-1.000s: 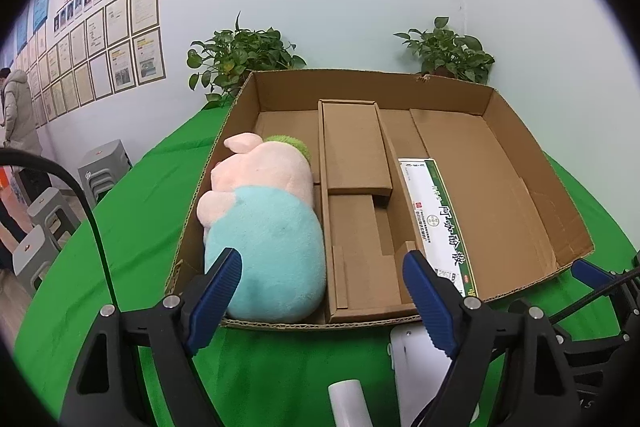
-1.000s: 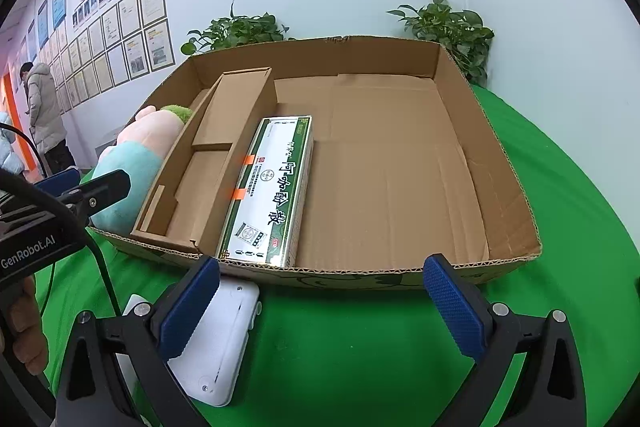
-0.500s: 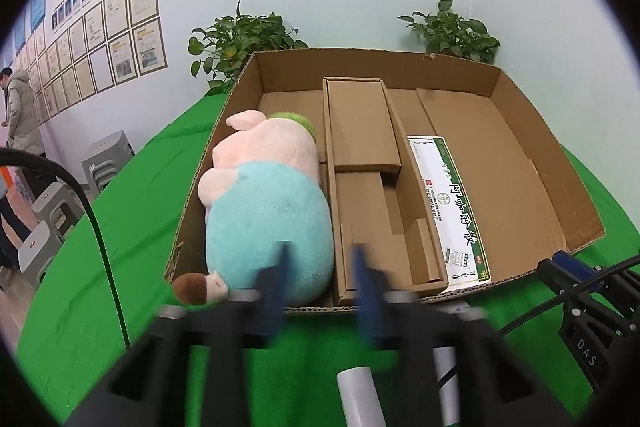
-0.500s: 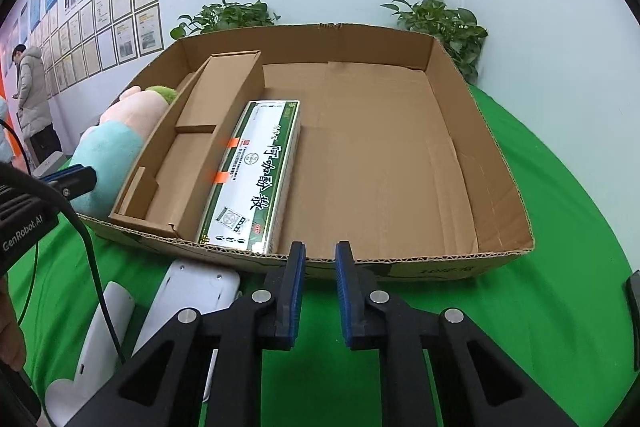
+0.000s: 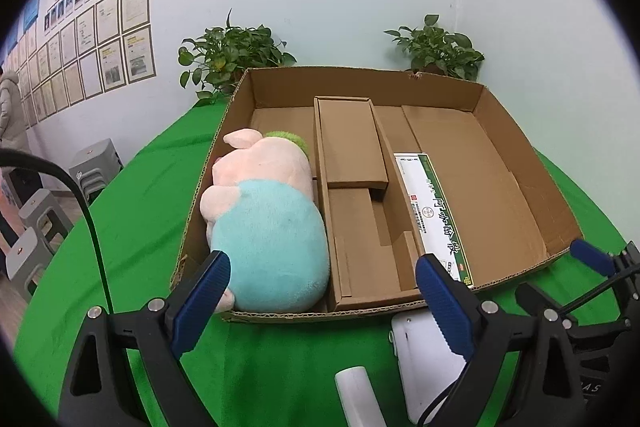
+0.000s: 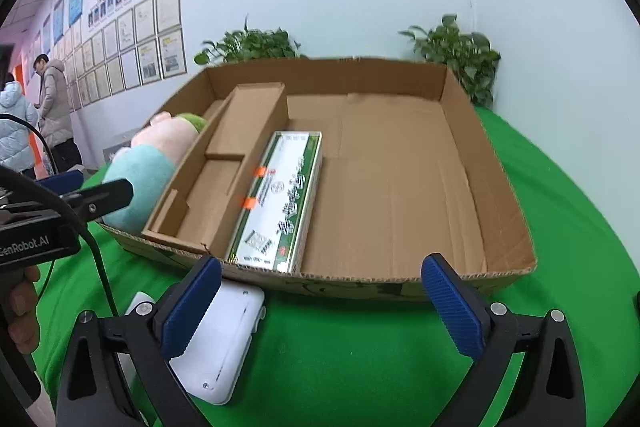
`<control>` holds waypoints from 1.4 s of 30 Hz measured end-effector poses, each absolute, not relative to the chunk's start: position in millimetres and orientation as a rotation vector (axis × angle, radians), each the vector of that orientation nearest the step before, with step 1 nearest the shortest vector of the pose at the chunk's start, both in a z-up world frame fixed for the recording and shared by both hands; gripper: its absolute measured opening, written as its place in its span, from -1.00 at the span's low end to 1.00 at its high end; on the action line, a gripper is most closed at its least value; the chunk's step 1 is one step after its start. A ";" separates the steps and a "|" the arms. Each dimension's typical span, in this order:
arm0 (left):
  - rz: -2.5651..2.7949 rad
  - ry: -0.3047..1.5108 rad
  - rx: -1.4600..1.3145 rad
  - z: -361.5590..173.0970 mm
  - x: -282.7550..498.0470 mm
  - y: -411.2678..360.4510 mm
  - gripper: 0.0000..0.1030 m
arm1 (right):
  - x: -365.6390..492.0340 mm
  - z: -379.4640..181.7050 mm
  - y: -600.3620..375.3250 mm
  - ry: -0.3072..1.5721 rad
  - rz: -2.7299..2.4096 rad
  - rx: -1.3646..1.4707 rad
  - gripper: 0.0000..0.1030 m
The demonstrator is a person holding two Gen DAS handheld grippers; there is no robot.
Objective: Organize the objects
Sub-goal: 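Withdraw both grippers from the box toward the white hair dryer, then grasp the hair dryer handle with the left gripper while the right gripper grips its head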
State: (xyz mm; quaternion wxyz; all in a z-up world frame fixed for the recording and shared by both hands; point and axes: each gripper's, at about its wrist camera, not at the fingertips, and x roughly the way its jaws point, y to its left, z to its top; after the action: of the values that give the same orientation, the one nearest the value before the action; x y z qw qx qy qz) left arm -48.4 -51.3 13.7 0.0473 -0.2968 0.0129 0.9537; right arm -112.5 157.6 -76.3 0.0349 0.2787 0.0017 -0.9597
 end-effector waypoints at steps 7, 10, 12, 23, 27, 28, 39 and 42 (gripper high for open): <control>2.898 0.018 -0.886 30.3 -43.8 -57.1 0.83 | -95.1 -45.1 150.7 0.069 -2.866 0.675 0.96; 2.834 0.029 -0.933 32.0 -42.3 -57.4 0.83 | -79.8 -30.7 152.4 0.047 -2.765 0.630 0.96; 2.799 0.022 -0.968 29.7 -40.9 -57.5 0.83 | -66.0 -22.7 151.6 0.042 -2.652 0.629 0.96; 2.749 0.021 -1.018 33.9 -19.8 -58.4 0.83 | 1.8 -11.8 99.8 0.108 -2.314 0.710 0.96; 2.709 -0.027 -1.067 29.6 -13.2 -65.8 0.83 | 29.7 -9.5 81.1 0.091 -2.187 0.711 0.99; 2.692 -0.057 -1.090 25.1 -14.3 -67.7 0.83 | 32.4 -15.6 74.8 0.106 -2.195 0.718 0.99; 2.412 -0.318 -1.385 -54.8 -36.8 -80.8 0.74 | 3.8 -117.3 37.1 0.090 -2.386 1.092 0.98; 2.348 -0.320 -1.431 -66.9 -40.2 -75.9 0.43 | 0.7 -130.0 34.5 0.107 -2.439 1.120 0.96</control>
State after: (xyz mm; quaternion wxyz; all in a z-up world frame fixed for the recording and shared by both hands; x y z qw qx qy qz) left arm -40.2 -75.9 -66.9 0.1856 -0.5078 -0.1136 0.8336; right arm 0.7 34.5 -130.0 0.2257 0.4062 0.0387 -0.8846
